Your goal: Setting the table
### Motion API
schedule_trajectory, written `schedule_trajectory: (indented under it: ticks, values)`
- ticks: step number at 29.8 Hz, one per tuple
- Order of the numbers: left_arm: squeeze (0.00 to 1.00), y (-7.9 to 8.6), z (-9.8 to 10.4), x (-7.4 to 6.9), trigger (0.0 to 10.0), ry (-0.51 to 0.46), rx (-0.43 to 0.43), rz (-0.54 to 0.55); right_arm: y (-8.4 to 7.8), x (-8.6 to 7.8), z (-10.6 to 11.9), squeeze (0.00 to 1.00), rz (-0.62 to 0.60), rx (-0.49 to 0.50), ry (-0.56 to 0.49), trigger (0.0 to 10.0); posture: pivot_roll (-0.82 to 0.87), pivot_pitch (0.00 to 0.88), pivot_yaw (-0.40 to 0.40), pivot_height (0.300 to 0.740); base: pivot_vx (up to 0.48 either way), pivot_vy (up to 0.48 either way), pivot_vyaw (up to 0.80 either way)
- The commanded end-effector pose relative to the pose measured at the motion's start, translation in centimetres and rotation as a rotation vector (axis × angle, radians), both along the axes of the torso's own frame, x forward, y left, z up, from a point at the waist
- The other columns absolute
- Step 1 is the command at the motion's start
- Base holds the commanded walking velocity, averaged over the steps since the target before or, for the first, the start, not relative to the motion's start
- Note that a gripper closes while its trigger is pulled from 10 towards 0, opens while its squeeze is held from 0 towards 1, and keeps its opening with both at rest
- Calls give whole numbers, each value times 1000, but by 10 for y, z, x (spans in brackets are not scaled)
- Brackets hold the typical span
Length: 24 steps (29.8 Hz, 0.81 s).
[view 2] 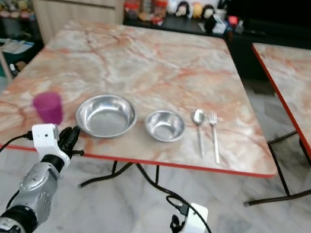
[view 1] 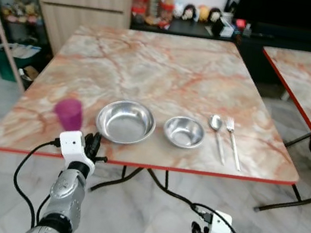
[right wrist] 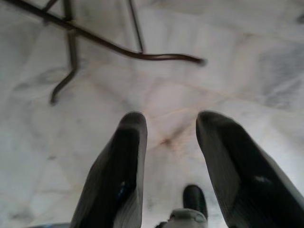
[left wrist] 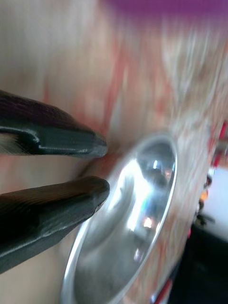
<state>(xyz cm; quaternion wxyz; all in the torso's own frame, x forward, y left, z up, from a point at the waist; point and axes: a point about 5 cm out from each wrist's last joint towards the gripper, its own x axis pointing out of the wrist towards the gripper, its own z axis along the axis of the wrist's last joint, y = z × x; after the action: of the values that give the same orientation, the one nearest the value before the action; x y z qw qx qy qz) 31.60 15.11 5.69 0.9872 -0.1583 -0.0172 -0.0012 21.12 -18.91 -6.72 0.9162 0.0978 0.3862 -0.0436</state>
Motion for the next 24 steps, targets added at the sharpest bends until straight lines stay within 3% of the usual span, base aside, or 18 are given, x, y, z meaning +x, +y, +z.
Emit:
schedule_trajectory:
  ticks: [1, 9, 16, 17, 20, 24]
  values:
    - [0, 3, 3, 2, 10000, -6, -3, 1, 0, 0, 0, 0, -5, 1, 2, 10000, -101, 0, -7, 740, 0, 0, 0]
    - [0, 5, 6, 4, 10000, -15, -5, 10, 0, 1, 0, 0, -7, 3, -1, 10000, -101, 0, -5, 740, 0, 0, 0]
    - [20, 18, 5, 3, 10000, 14, -6, 87, 1, -1, -1, 0, 0, 7, 5, 10000, -101, 0, -5, 740, 0, 0, 0]
    - [1000, 19, 5, 4, 10000, 19, -17, 91, 2, -1, -1, 0, 1, 7, 5, 10000, -91, 0, -9, 740, 0, 0, 0]
    - [1000, 18, 13, 9, 10000, 0, -58, 91, 3, 0, 0, 0, 3, 8, 3, 10000, -92, 0, -7, 740, 0, 0, 0]
    - [1000, 14, 16, 12, 10000, -7, -43, 62, 4, 0, 0, 0, 2, 10, 3, 10000, -93, 0, -4, 740, 0, 0, 0]
